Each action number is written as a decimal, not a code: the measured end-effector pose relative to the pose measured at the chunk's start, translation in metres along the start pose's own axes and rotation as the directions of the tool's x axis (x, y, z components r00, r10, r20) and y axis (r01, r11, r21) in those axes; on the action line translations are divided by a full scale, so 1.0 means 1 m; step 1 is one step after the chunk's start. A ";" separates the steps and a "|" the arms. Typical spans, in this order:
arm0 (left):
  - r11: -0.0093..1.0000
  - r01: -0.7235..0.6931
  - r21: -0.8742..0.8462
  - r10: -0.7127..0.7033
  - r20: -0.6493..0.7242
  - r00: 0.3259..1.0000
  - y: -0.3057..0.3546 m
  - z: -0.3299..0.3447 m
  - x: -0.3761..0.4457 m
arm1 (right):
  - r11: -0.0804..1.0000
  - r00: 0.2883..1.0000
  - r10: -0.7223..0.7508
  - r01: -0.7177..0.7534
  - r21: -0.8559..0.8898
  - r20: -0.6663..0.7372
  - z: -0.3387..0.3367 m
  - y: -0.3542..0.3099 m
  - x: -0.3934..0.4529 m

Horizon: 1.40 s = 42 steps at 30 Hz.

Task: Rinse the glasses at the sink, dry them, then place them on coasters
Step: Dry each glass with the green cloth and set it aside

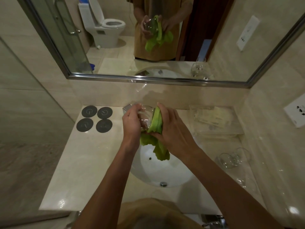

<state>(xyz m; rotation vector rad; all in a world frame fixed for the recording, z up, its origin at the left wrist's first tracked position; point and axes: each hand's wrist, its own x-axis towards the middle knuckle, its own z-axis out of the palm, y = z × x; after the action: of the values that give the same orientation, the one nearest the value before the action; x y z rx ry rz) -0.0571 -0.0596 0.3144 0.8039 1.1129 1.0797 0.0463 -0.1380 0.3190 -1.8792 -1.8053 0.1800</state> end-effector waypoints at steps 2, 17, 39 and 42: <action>1.000 0.017 -0.011 -0.017 -0.002 1.000 0.001 -0.001 -0.001 | 0.998 0.998 -0.048 0.047 -0.034 -0.031 0.002 -0.001 0.001; 0.994 -0.040 0.100 0.040 0.005 0.999 0.003 -0.004 0.003 | 0.856 0.979 -0.184 0.113 -0.504 -0.093 0.010 -0.003 0.005; 0.868 -0.444 0.220 0.360 0.336 0.870 0.000 -0.013 0.000 | 0.831 0.817 0.062 -0.360 0.423 0.574 -0.038 0.001 0.036; 0.853 -0.495 0.163 0.408 0.382 0.829 0.002 -0.012 0.000 | 0.578 0.771 -0.016 -0.512 0.635 0.636 -0.033 0.013 0.036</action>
<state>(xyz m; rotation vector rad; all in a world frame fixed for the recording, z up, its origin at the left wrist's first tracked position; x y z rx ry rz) -0.0693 -0.0590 0.3134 1.4625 0.7897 1.1434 0.0757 -0.1123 0.3504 -1.4404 -1.3332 1.5740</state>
